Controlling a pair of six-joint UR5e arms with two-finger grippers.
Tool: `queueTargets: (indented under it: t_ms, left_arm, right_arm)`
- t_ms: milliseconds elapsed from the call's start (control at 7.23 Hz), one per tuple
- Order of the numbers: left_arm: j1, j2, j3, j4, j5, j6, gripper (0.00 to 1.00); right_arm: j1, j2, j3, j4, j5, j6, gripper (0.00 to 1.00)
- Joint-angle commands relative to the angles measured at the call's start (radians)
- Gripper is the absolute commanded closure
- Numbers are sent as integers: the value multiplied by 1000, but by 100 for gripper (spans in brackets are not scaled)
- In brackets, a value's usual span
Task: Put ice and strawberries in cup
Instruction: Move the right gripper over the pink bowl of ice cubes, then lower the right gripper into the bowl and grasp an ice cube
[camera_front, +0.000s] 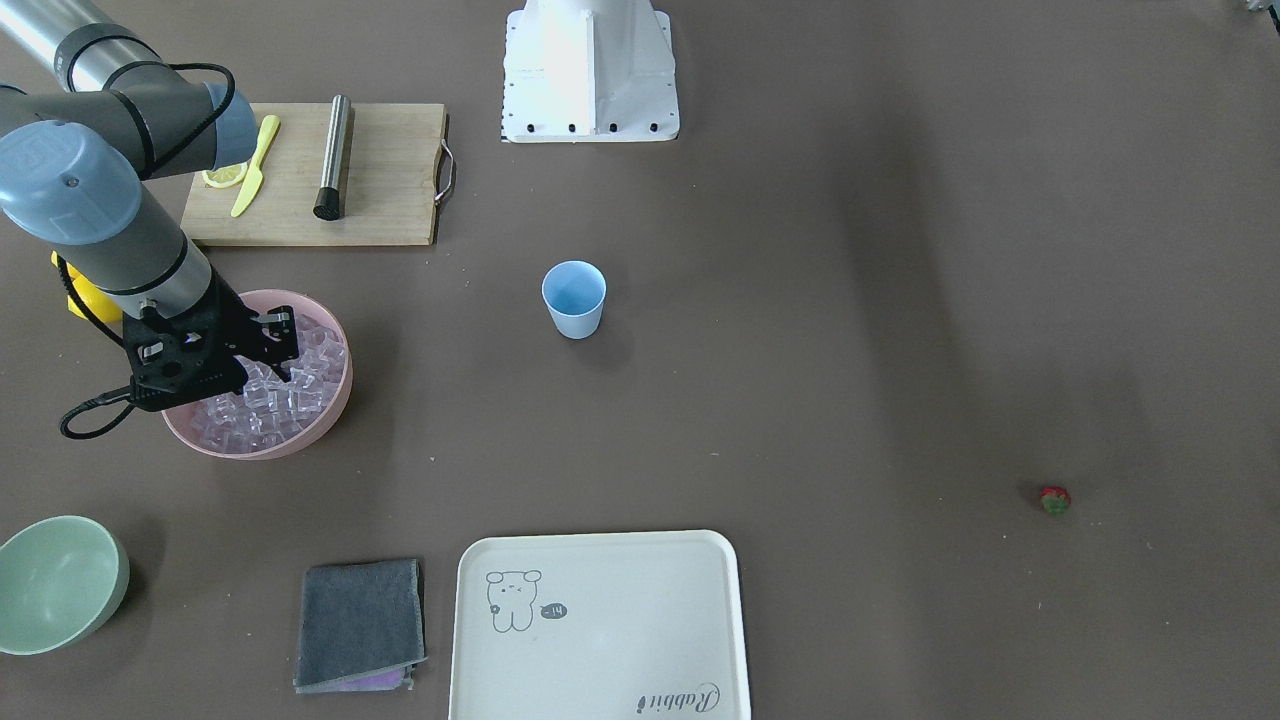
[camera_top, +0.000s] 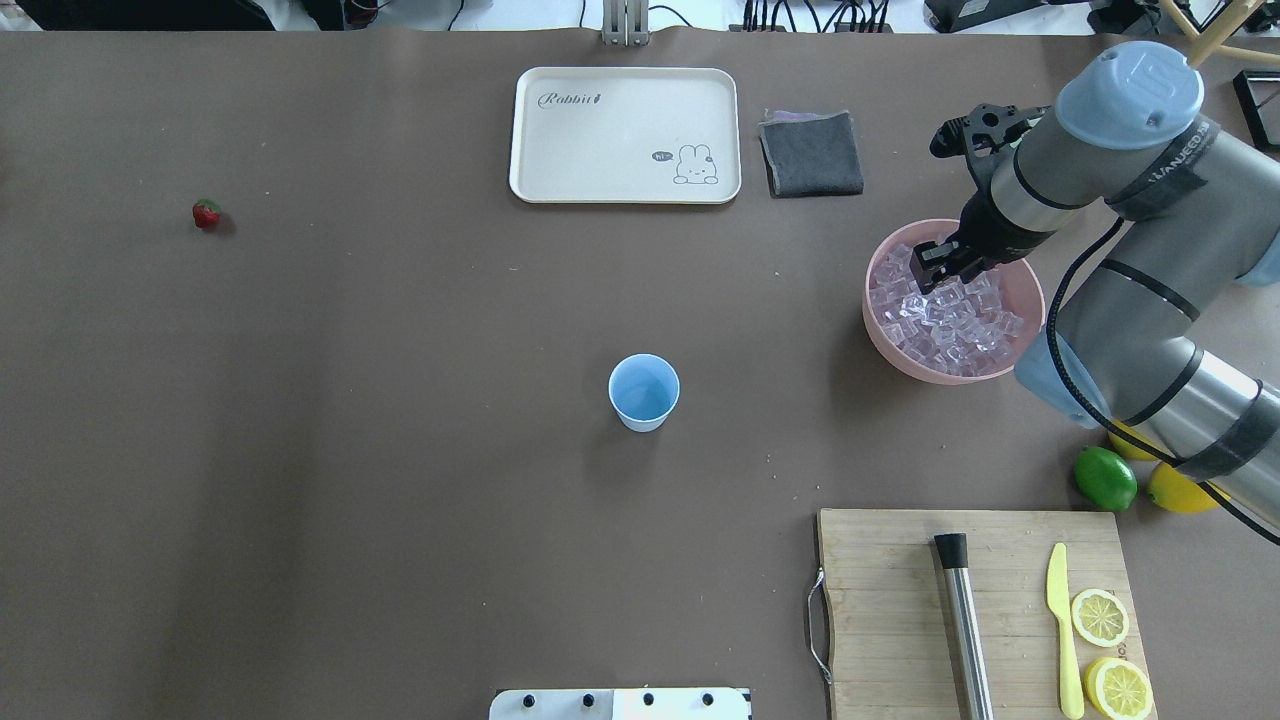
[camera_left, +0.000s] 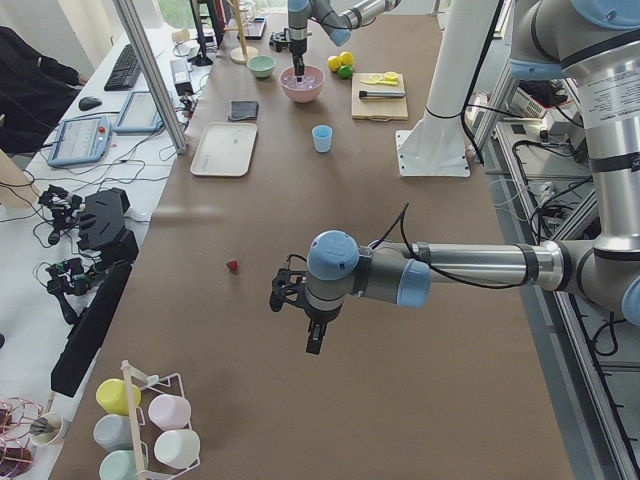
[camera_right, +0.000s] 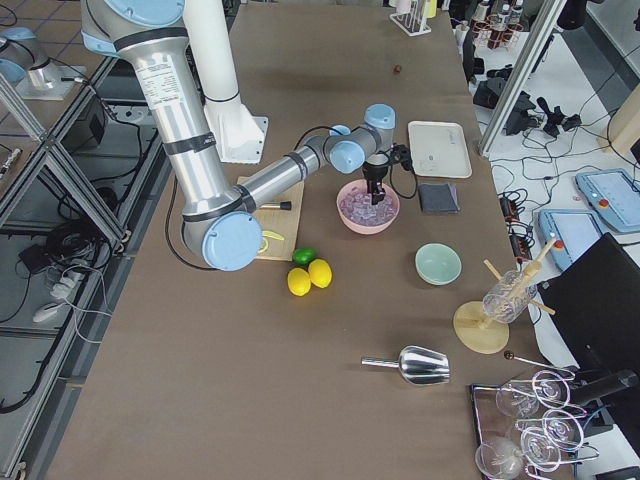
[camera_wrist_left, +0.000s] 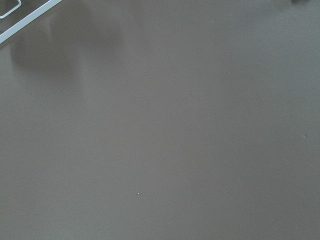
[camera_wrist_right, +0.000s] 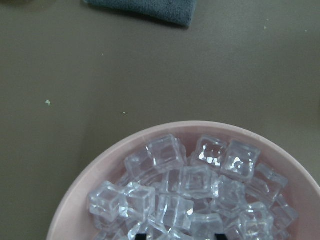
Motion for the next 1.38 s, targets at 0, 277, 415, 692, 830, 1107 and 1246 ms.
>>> queueTargets:
  t_ms: [0,277,415,692,830,1107,1246]
  left_arm:
    - [0,0,-1,-2,0,1,2]
    - [0,-1,-3,-2,0,-1,2]
    - [0,-1,-4,-2,0,-1,2]
    - [0,-1,-4,-2,0,-1,2]
    - [0,-1,-4,-2,0,-1,2]
    - [0,0,-6,-2,-5,1,2]
    - [0,0,-6,-2,-14,1,2]
  right_arm:
    - [-1,-13,-1,12,23,28,43]
    - [-11,-23,5,12,30,28,44]
    - [-11,-26,5,12,40,28,44]
    - [2,-35,18,-2,59,15,45]
    - [11,-47,11,-2,72,-77,43]
    - [-14,-47,14,-13,37,-153,18]
    - [-14,-46,20,-13,36,-156,13]
